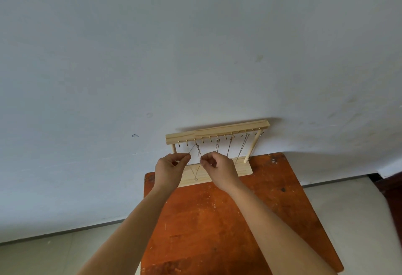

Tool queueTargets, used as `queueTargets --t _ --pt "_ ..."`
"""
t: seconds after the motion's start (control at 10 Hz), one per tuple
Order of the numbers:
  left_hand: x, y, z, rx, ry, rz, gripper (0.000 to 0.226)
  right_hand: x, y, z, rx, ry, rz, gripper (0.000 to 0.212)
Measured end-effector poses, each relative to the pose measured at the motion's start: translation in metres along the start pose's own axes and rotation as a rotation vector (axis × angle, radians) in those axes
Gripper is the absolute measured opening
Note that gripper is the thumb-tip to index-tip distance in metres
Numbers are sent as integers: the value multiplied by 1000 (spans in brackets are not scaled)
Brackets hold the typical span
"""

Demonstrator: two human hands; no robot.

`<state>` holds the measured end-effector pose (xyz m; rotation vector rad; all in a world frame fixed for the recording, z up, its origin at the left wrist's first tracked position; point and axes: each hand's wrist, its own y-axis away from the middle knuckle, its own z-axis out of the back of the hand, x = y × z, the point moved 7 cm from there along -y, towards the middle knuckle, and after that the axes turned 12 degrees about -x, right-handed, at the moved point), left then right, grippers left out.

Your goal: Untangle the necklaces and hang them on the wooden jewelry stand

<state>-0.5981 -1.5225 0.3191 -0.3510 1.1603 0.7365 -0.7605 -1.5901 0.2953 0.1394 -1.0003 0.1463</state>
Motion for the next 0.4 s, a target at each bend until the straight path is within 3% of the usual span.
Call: queueTargets --t 0.3,0.4 --pt "2 -6 0 28 -78 -94 18 -5 7 7 26 98 -7 28" --pt "9 -2 6 3 -182 -152 29 8 9 26 67 178 52 35"
